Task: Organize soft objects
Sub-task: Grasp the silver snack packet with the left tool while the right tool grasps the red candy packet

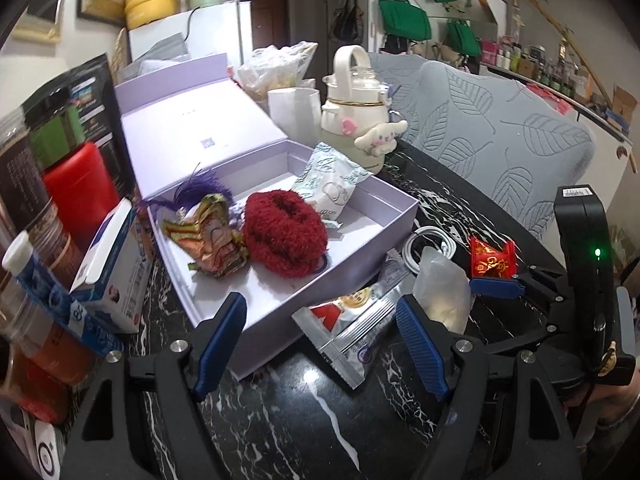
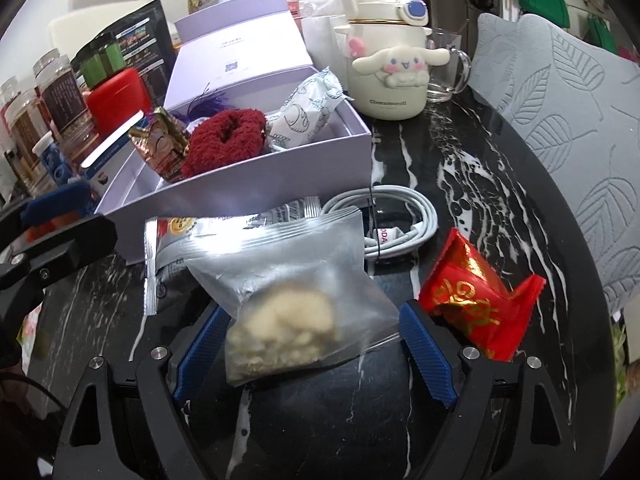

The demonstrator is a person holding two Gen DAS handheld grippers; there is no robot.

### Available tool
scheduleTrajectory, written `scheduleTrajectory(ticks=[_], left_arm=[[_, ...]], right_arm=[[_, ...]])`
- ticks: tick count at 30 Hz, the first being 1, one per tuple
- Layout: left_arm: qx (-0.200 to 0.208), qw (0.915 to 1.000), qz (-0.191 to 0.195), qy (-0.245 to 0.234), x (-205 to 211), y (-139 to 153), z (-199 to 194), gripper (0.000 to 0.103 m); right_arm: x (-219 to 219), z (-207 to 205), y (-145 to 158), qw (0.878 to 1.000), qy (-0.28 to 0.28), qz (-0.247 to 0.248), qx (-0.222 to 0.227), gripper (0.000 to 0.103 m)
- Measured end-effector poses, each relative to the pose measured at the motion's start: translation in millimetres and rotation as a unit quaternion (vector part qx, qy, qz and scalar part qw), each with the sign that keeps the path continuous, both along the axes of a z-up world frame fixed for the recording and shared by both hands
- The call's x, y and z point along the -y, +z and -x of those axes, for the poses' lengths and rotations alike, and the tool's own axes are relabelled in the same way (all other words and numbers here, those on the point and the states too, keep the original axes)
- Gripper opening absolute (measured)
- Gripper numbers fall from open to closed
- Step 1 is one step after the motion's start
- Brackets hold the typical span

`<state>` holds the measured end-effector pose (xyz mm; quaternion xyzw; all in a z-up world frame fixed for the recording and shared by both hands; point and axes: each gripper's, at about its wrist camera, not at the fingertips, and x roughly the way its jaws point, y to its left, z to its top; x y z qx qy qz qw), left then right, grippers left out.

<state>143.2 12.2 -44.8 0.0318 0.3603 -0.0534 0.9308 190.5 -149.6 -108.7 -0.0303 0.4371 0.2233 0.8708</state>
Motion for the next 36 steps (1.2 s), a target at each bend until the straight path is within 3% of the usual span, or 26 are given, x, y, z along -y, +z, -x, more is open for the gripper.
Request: scheduleTrajectory(ticks=[3, 5, 10, 16, 25, 29, 36], left_arm=[[-0.002, 0.9999, 0.004, -0.011, 4.6, -0.7, -3.8, 0.077], [-0.004, 0.9998, 0.004, -0.018, 8.2, -2.0, -6.2, 0.077], [-0.008, 0.9994, -0.003, -0.033, 19.2, -7.6, -10.2, 0.077], [-0.022, 0.9983, 0.008, -0.053, 30.9, -17.1, -22.5, 0.077], [-0.013, 0.9943, -0.032, -0.101, 59.4, -21.5, -27.7, 0.077], [-0.04, 0.9933, -0.043, -0.1, 61.3, -28.8, -35.8, 0.077], [-0.061, 0.9928, -0.02, -0.101, 58.8, -32.8, -37.2, 0.077]], right_arm=[[-1.1, 0.5, -0.9, 1.0, 0.011, 0.006, 0.004, 0.074], [-0.8, 3.1, 0.5, 1.0, 0.016, 0.003, 0.01, 0.053], [9.8, 4.2, -3.1, 1.0, 0.005, 0.0, -0.003, 0.044], [31.3, 9.9, -2.5, 1.0, -0.008, -0.011, -0.014, 0.041], [62.0, 22.7, 0.3, 0.999, -0.028, -0.015, -0.021, 0.041], [68.5, 22.8, 1.0, 0.999, -0.033, -0.024, -0.026, 0.041], [70.5, 21.9, 0.7, 0.999, -0.032, -0.032, -0.029, 0.041]])
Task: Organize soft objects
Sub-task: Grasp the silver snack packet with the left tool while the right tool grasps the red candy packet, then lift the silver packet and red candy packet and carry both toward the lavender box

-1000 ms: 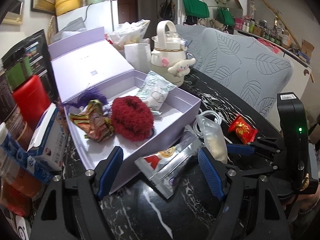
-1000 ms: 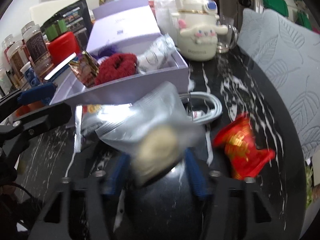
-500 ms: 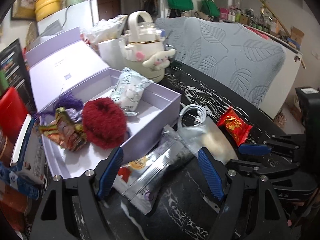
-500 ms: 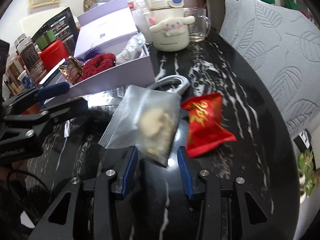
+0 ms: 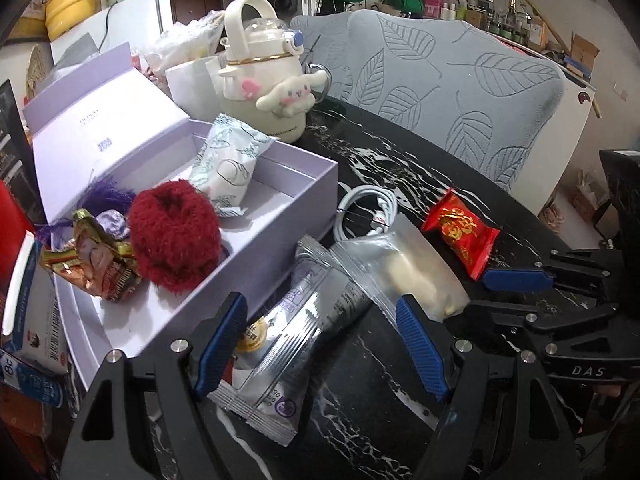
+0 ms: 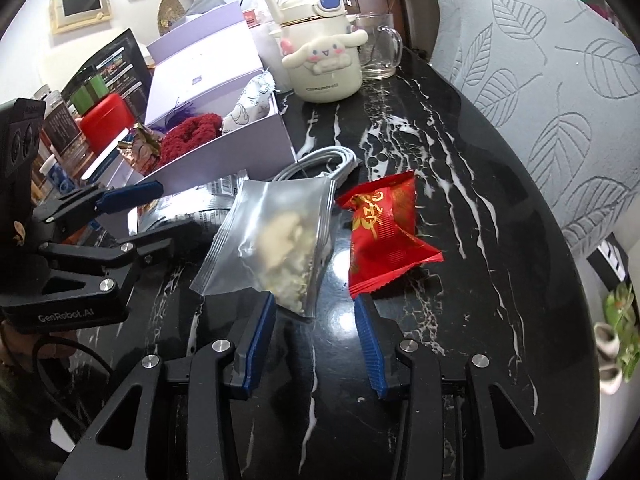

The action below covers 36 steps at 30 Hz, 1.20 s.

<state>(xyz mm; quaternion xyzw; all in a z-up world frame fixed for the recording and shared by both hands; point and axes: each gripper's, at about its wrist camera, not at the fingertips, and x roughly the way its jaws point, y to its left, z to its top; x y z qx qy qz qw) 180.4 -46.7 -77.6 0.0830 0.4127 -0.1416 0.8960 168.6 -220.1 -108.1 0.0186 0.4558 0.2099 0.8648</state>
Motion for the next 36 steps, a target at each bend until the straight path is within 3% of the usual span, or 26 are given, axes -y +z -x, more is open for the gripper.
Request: scheduleTrajectory(ticks=[3, 5, 9, 18, 26, 33, 34, 36], left_arm=[[-0.018, 0.9998, 0.006, -0.006, 1.5, -2.8, 2.4, 0.077], [-0.043, 0.9987, 0.023, -0.015, 2.3, -6.3, 2.9, 0.077], [-0.085, 0.9944, 0.06, -0.019, 0.1, -15.9, 3.9, 0.077], [-0.08, 0.9965, -0.004, 0.023, 4.9, -32.1, -6.5, 0.077], [-0.076, 0.9966, -0.013, 0.027, 9.8, -35.2, -19.9, 0.077], [-0.07, 0.997, -0.005, 0.032, 6.1, -31.2, -20.3, 0.049], [-0.069, 0.9972, -0.002, 0.03, 7.0, -30.7, -19.3, 0.041], [-0.068, 0.9972, 0.001, 0.031, 8.2, -30.2, -17.2, 0.04]], right_arm=[[1.3, 0.3, 0.3, 1.0, -0.001, -0.005, 0.0, 0.041], [2.5, 0.4, 0.8, 1.0, -0.001, -0.007, -0.001, 0.049], [4.6, 0.8, 3.2, 1.0, -0.004, -0.013, -0.002, 0.055], [10.5, 2.7, 9.9, 1.0, -0.016, -0.017, 0.008, 0.067], [23.6, -13.8, 12.0, 0.998, -0.059, 0.001, 0.024, 0.07], [19.4, -43.2, 5.8, 0.998, -0.069, 0.005, 0.012, 0.069], [17.4, -46.3, 3.7, 0.998, -0.067, 0.007, 0.009, 0.066], [14.7, -50.0, 0.0, 0.998, -0.066, 0.012, 0.003, 0.054]])
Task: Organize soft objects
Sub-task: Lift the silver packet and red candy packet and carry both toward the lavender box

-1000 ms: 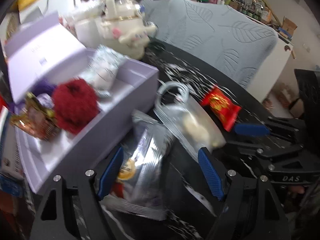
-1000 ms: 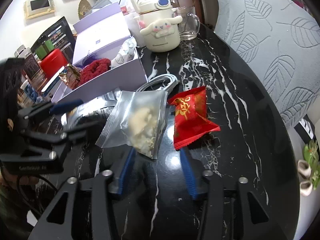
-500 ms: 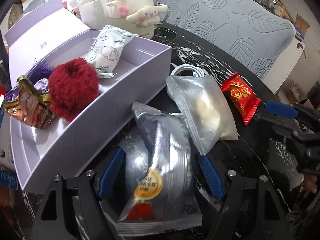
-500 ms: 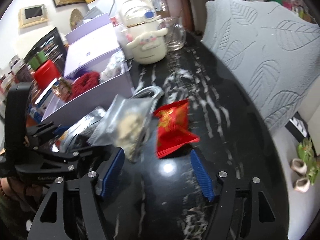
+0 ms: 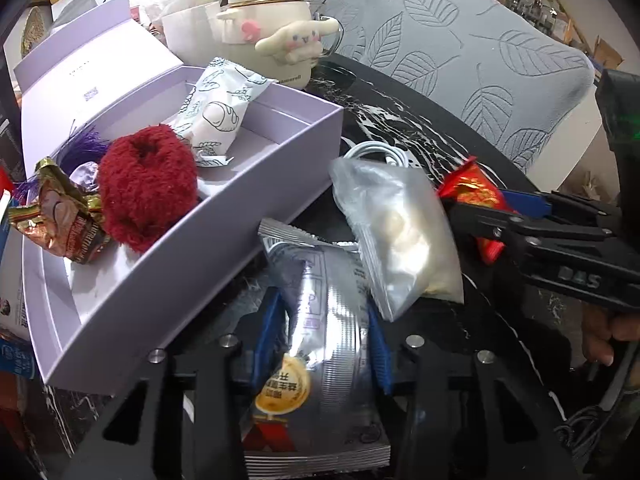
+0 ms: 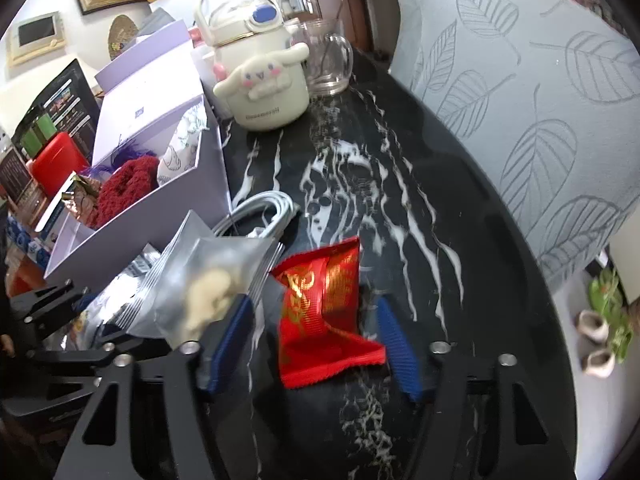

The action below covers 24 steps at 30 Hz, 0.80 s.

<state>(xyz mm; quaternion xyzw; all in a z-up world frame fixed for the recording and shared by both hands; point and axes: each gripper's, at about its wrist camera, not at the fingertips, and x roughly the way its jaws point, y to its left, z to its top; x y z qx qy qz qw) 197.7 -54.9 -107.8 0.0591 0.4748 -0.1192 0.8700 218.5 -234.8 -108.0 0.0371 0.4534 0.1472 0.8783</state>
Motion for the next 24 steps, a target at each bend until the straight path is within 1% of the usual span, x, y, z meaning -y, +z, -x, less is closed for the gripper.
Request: scheduleTrajectory(ticks=[1, 4, 8, 18, 19, 24], left_arm=[[0.001, 1.0, 0.0, 0.001, -1.0, 0.3, 2.8, 0.039], [-0.004, 0.9999, 0.01, 0.012, -6.0, 1.8, 5.5, 0.037], [-0.001, 0.9997, 0.011, 0.02, -11.4, 3.6, 13.4, 0.037], [0.008, 0.9994, 0.019, 0.029, -16.6, 11.3, 47.9, 0.037], [0.003, 0.9992, 0.033, 0.021, -17.2, 12.3, 50.9, 0.037], [0.009, 0.999, 0.037, 0.022, -19.8, 15.0, 67.0, 0.037]], right_arm=[[-0.8, -0.4, -1.3, 1.0, 0.001, 0.002, 0.002, 0.044], [-2.3, 1.0, -1.8, 1.0, 0.0, 0.023, 0.01, 0.041], [5.8, 6.9, -1.2, 1.0, -0.01, 0.01, 0.007, 0.038], [11.6, 37.5, 2.1, 1.0, -0.018, -0.003, 0.009, 0.038], [11.5, 41.9, 3.5, 1.0, -0.018, -0.005, 0.01, 0.038], [8.7, 58.9, 8.7, 1.0, -0.015, -0.007, 0.017, 0.038]])
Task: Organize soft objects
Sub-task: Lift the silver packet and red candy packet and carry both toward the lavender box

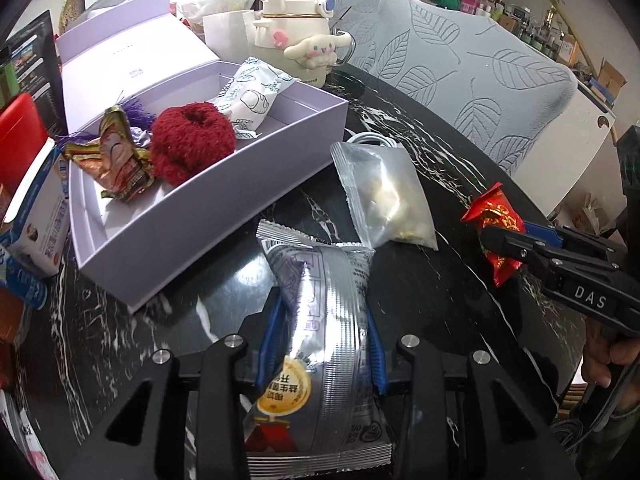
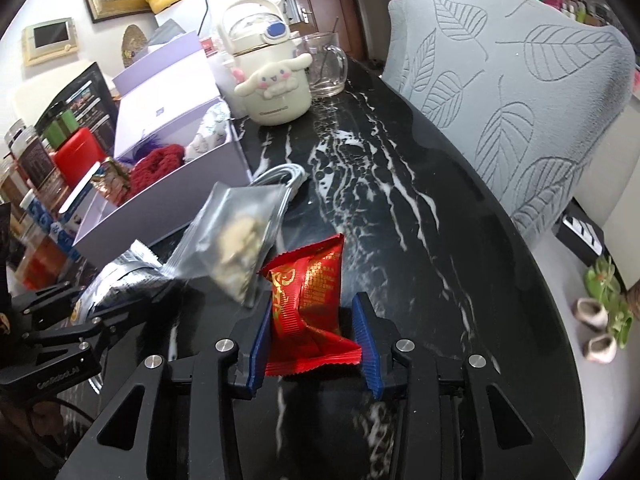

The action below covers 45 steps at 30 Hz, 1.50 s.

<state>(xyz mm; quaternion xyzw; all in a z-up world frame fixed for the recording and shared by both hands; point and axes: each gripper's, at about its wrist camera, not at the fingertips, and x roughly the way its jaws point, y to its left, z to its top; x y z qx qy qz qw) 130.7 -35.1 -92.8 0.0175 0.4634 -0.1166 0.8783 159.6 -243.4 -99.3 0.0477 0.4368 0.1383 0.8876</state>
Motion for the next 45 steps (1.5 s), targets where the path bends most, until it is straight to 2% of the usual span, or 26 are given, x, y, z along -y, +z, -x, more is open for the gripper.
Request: scheduleTrajectory(ticks=[17, 35, 45], left_arm=[[0.019, 0.9994, 0.006, 0.028, -25.5, 10.9, 44.8, 0.037], [0.054, 0.9939, 0.004, 0.097, -90.9, 35.2, 75.3, 0.037], [0.091, 0.9876, 0.001, 0.128, -123.1, 62.8, 78.3, 0.037]], right_arm=[[-32.0, 41.0, 4.8, 0.999, 0.049, -0.011, 0.006, 0.038], [-110.8, 61.0, 9.7, 0.988, 0.152, -0.022, 0.007, 0.038], [-156.7, 65.3, 24.1, 0.979, 0.202, -0.032, 0.017, 0.038]])
